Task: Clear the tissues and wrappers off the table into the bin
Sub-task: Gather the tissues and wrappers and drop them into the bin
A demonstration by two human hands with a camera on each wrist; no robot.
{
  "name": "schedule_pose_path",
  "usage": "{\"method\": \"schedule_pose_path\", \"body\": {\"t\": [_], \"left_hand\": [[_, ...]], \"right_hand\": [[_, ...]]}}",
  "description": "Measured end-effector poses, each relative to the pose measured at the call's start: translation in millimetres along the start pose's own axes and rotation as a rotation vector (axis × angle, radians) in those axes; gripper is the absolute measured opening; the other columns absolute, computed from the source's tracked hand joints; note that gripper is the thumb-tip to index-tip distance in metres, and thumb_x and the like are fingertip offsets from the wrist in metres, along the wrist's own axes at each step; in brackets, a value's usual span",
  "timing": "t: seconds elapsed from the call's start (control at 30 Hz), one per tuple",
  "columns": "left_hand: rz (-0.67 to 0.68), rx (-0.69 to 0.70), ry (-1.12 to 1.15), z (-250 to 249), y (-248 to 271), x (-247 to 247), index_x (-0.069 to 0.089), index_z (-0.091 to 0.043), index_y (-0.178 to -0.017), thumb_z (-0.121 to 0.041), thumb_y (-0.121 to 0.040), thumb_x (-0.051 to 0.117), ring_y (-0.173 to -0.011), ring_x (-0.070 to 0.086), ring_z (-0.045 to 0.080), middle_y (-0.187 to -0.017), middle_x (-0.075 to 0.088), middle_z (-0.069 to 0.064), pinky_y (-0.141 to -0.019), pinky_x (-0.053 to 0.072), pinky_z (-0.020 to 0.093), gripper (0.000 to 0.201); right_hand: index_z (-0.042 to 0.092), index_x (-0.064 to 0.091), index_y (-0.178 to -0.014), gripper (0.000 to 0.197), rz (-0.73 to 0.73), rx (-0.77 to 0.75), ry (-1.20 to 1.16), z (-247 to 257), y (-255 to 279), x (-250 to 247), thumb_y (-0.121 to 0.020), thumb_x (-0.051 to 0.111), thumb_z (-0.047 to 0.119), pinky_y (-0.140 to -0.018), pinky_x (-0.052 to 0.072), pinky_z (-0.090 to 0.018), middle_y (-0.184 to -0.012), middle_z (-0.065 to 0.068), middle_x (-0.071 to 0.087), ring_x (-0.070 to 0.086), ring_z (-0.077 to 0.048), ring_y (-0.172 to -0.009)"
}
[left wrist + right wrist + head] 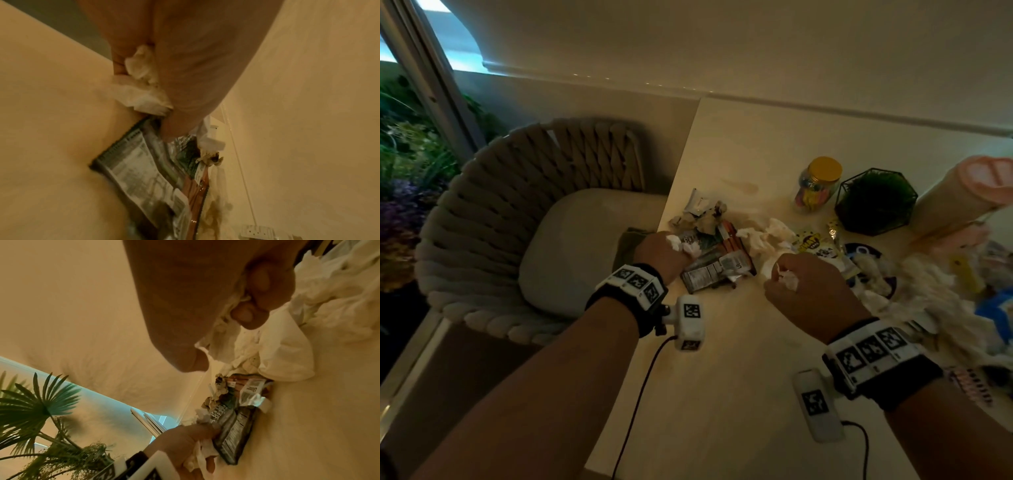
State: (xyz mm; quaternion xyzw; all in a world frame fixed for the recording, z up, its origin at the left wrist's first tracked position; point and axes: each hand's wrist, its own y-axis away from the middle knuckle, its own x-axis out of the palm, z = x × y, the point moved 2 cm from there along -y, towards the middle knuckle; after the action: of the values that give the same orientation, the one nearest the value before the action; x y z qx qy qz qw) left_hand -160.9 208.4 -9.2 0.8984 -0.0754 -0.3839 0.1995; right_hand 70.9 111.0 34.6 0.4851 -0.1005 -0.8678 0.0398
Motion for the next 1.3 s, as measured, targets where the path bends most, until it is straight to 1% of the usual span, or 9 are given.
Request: {"method": "schedule_pose_path", "body": {"t": [0.2, 0.3, 0.63, 0.77, 0.87, 0.97, 1.1, 1.23, 1.3], "left_hand": [[0.020, 0.142, -0.035, 0.7, 19.7, 1.8, 0.033, -0.019, -0.060, -0.031, -0.087, 0.066, -0.089, 0.055, 0.049, -0.086, 0.054, 0.035, -0.075, 0.048, 0.050, 0.045], [0.047, 0.153, -0.023, 3.7, 25.7, 0.2, 0.032, -0.019, -0.061, -0.026, -0.087, 0.067, -0.088, 0.054, 0.049, -0.070, 0.044, 0.021, -0.067, 0.042, 0.047, 0.044], [0.032, 0.164, 0.225, 43.6, 38.5, -42.3, 0.050, -0.009, -0.068, -0.036, -0.068, 0.073, -0.062, 0.049, 0.018, -0.062, 0.046, -0.001, -0.061, 0.039, 0.030, 0.036], [0.049, 0.144, 0.323, 64.1, 35.8, -55.1, 0.053, -0.011, -0.069, -0.042, -0.061, 0.078, -0.064, 0.057, 0.011, -0.058, 0.055, -0.005, -0.064, 0.044, 0.025, 0.040], [0.083, 0.115, 0.376, 66.3, 40.1, -59.9, 0.054, -0.019, -0.068, -0.059, -0.055, 0.084, -0.066, 0.060, 0.012, -0.055, 0.058, -0.008, -0.069, 0.046, 0.025, 0.051], [0.077, 0.109, 0.349, 64.0, 48.2, -63.3, 0.058, -0.021, -0.070, -0.037, -0.062, 0.081, -0.062, 0.060, -0.002, -0.056, 0.063, -0.017, -0.065, 0.044, 0.023, 0.029], [0.045, 0.075, 0.427, 57.1, 59.1, -73.0, 0.056, -0.008, -0.075, -0.009, -0.082, 0.071, -0.063, 0.058, 0.015, -0.070, 0.062, 0.003, -0.067, 0.046, 0.034, 0.017], [-0.011, 0.022, 0.460, 53.2, 68.2, -86.7, 0.056, 0.000, -0.082, 0.003, -0.096, 0.050, -0.058, 0.048, 0.028, -0.047, 0.058, 0.002, -0.053, 0.041, 0.034, 0.016], [-0.045, -0.009, 0.506, 57.5, 70.2, -91.5, 0.057, 0.004, -0.094, 0.000, -0.096, 0.051, -0.070, 0.057, 0.043, -0.068, 0.070, 0.009, -0.063, 0.049, 0.046, 0.008]], "right_hand": [[0.020, 0.055, -0.091, 0.033, -0.004, -0.103, 0.104, 0.8, -15.6, 11.9, -0.081, 0.066, 0.049, -0.071, 0.033, -0.025, -0.087, 0.003, 0.049, 0.054, -0.022, -0.089], [0.025, 0.053, -0.114, 0.044, 0.158, -0.082, 0.148, 13.2, -15.2, 32.3, -0.081, 0.064, 0.051, -0.077, 0.044, -0.029, -0.109, 0.002, 0.053, 0.055, -0.019, -0.100], [0.020, 0.054, -0.104, 0.039, -0.188, -0.038, 0.021, 16.0, -47.6, 8.5, -0.078, 0.068, 0.047, -0.073, 0.045, -0.032, -0.099, -0.006, 0.062, 0.058, -0.027, -0.092], [0.019, 0.051, -0.123, 0.070, 0.009, 0.132, 0.336, 6.4, -92.4, 6.5, -0.071, 0.069, 0.062, -0.087, 0.046, -0.041, -0.117, -0.009, 0.057, 0.052, -0.033, -0.110], [0.018, 0.059, -0.114, 0.054, 0.102, 0.101, 0.485, 4.9, -105.1, 20.3, -0.075, 0.067, 0.054, -0.091, 0.048, -0.043, -0.114, -0.009, 0.058, 0.053, -0.032, -0.108], [0.020, 0.064, -0.107, 0.042, 0.142, 0.028, 0.465, 8.7, -99.0, 25.2, -0.077, 0.063, 0.048, -0.089, 0.050, -0.040, -0.111, -0.009, 0.061, 0.056, -0.031, -0.105], [0.019, 0.061, -0.104, 0.044, 0.179, -0.035, 0.284, 22.1, -77.5, 24.1, -0.073, 0.068, 0.049, -0.086, 0.048, -0.036, -0.107, -0.011, 0.054, 0.055, -0.031, -0.101], [0.021, 0.052, -0.089, 0.021, 0.134, -0.132, 0.091, 39.8, -78.6, 20.0, -0.074, 0.067, 0.023, -0.080, 0.047, -0.034, -0.101, -0.008, 0.056, 0.058, -0.031, -0.094], [0.018, 0.055, -0.095, 0.022, 0.052, -0.158, 0.014, 50.8, -91.1, 21.9, -0.075, 0.063, 0.013, -0.078, 0.046, -0.031, -0.103, -0.009, 0.061, 0.060, -0.031, -0.096]]}}
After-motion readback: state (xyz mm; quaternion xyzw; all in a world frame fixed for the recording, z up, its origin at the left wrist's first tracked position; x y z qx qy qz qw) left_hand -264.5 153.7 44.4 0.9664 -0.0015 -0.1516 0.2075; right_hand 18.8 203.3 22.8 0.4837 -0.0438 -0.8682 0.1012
